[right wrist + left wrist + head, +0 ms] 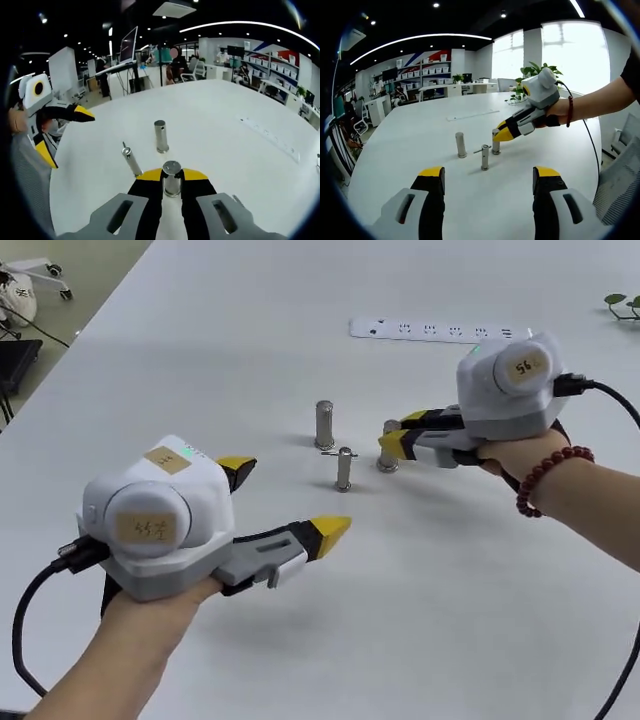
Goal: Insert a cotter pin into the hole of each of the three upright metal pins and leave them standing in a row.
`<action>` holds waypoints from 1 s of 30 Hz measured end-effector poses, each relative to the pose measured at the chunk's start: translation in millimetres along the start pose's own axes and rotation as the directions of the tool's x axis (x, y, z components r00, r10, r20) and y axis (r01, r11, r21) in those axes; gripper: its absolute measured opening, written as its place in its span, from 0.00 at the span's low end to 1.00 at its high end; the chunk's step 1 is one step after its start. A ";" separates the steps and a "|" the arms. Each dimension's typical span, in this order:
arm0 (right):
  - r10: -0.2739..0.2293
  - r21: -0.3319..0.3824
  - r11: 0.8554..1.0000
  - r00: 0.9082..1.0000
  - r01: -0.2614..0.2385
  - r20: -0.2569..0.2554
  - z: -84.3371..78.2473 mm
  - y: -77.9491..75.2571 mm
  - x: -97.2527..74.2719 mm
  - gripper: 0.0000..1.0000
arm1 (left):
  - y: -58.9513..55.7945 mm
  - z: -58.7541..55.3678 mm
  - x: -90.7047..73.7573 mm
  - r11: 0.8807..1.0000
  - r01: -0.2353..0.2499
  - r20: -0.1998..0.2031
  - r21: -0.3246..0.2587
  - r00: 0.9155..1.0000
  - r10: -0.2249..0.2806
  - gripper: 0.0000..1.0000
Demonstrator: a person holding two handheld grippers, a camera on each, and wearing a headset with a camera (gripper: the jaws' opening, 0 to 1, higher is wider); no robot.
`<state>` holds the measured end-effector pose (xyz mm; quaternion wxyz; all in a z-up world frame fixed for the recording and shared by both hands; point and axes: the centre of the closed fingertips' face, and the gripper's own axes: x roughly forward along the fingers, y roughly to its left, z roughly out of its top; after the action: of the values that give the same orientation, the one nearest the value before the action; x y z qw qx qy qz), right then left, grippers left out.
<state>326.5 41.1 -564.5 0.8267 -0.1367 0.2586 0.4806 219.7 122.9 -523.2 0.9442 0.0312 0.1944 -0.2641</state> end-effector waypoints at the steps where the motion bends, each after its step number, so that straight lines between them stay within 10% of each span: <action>1: 0.001 -0.003 1.000 1.000 -0.001 -0.002 -2.8 1.6 -2.6 0.07 | -0.7 0.2 -0.2 1.000 0.004 0.000 0.000 1.000 -0.004 0.73; 30: 0.041 0.005 0.999 0.999 -0.041 0.012 -27.1 56.2 -33.7 0.08 | -29.5 1.7 -14.2 0.996 0.083 -0.003 0.032 0.997 -0.083 0.92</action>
<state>256.2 32.0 -566.8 0.8186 -0.1262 0.2579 0.4975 194.1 104.2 -514.9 0.9315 0.0384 0.1921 -0.3064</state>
